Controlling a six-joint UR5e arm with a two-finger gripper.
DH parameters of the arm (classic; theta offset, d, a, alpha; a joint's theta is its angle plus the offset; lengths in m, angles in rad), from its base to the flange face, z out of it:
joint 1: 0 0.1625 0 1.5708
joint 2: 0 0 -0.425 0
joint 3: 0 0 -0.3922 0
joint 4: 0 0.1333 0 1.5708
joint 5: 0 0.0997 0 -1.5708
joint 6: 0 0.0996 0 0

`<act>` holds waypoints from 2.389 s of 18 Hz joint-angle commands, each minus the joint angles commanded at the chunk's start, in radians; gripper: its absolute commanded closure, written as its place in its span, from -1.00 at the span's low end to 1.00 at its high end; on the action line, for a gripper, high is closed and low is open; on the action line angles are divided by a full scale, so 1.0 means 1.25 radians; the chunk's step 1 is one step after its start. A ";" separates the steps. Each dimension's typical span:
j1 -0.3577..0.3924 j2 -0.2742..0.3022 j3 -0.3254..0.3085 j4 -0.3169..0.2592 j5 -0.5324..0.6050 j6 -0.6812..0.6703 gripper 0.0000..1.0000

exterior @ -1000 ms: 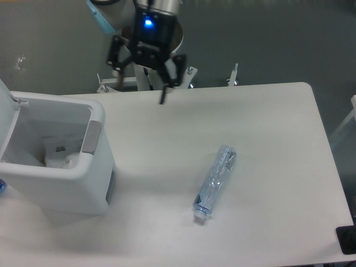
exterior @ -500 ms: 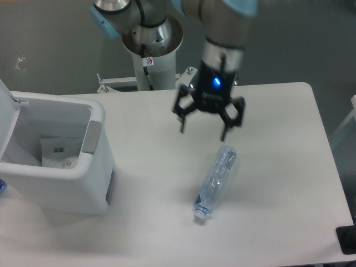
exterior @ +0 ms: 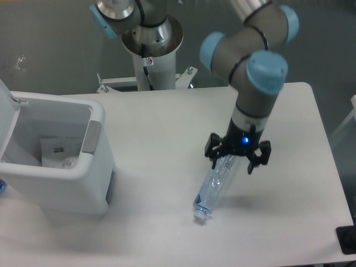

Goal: Place the trash in the trash can
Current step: 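Move the gripper over the clear water bottle and lower, then close the gripper on the bottle cap end and lift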

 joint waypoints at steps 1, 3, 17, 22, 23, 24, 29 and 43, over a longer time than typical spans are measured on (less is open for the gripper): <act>-0.007 -0.012 0.007 -0.007 0.012 0.000 -1.00; -0.023 -0.037 0.025 -0.024 0.030 0.000 -1.00; -0.126 -0.101 0.070 -0.077 0.143 0.055 -1.00; -0.134 -0.125 0.094 -0.076 0.163 0.054 -1.00; -0.134 -0.135 0.102 -0.076 0.165 0.055 -1.00; -0.135 -0.147 0.109 -0.074 0.170 0.053 -1.00; -0.162 -0.193 0.133 -0.074 0.227 0.045 -0.61; -0.160 -0.107 0.177 -0.075 0.121 0.026 0.20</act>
